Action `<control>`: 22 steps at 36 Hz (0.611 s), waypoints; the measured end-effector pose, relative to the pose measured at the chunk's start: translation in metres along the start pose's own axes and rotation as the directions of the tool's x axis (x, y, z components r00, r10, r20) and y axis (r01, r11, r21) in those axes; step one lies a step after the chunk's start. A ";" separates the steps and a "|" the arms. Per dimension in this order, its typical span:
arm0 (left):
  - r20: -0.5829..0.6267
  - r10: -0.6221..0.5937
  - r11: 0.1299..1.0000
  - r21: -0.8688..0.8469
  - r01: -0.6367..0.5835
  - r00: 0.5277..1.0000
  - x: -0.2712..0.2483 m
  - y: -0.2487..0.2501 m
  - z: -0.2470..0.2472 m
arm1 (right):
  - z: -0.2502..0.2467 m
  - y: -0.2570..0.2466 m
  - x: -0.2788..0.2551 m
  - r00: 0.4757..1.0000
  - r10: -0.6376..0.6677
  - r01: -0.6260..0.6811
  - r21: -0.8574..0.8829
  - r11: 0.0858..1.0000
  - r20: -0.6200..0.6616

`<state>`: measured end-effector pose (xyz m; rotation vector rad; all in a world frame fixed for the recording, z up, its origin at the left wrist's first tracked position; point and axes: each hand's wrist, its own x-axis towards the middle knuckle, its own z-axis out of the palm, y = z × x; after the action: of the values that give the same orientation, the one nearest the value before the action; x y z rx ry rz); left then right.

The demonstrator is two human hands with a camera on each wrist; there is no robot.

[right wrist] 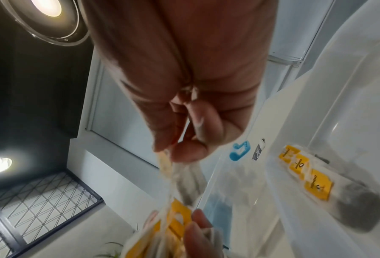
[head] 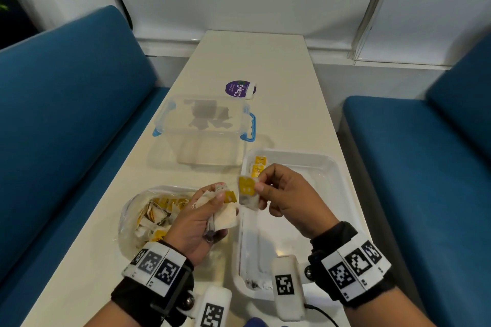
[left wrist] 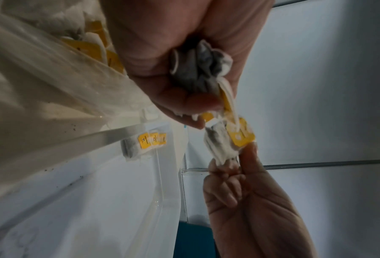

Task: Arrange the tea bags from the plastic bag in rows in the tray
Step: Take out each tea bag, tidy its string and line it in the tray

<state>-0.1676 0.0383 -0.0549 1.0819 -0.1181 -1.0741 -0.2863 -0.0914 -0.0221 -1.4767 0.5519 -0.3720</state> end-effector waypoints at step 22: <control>0.046 0.139 0.988 0.060 -0.142 0.989 0.003 0.003 0.007 | 0.011 0.013 0.007 1.000 0.003 -0.003 0.119 0.993 0.001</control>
<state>-0.1679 0.0312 -0.0498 1.0916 -0.2592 -0.9715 -0.2760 -0.0853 -0.0353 -1.3614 0.5223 -0.3952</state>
